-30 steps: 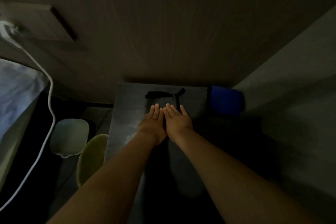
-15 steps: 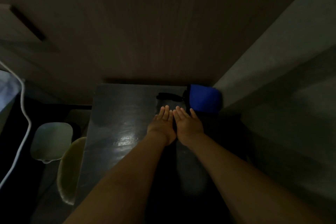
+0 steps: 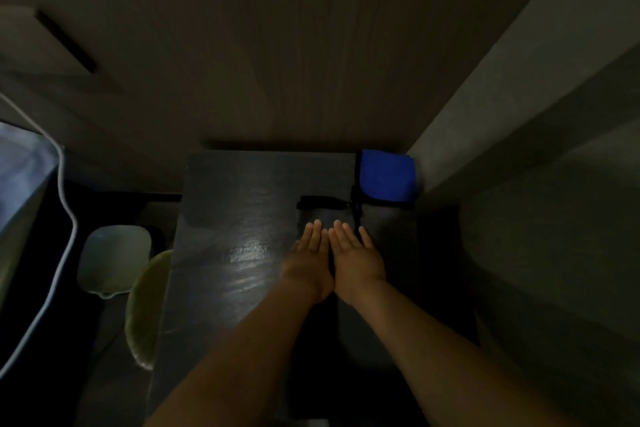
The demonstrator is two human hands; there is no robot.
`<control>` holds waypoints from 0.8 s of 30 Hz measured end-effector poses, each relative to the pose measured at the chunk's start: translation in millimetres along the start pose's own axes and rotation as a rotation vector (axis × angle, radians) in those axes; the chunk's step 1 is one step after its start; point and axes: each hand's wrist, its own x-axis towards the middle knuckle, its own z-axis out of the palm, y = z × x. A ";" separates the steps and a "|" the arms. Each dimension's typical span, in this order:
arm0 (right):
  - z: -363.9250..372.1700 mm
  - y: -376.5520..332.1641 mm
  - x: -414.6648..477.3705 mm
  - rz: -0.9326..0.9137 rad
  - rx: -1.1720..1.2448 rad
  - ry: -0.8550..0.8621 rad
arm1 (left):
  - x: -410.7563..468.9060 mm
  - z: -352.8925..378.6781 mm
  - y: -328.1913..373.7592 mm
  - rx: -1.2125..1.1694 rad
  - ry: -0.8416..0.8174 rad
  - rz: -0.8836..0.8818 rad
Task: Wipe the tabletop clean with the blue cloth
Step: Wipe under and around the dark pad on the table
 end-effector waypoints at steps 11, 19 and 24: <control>3.5 5.1 -8.9 -0.023 0.026 0.011 | -3.1 8.0 6.4 -0.013 0.011 -0.010; 12.5 26.2 -15.9 0.019 0.032 0.012 | 5.2 10.6 29.5 -0.002 0.010 0.022; 20.4 60.2 -25.3 0.054 0.027 -0.012 | 13.6 11.1 66.0 0.016 0.007 0.054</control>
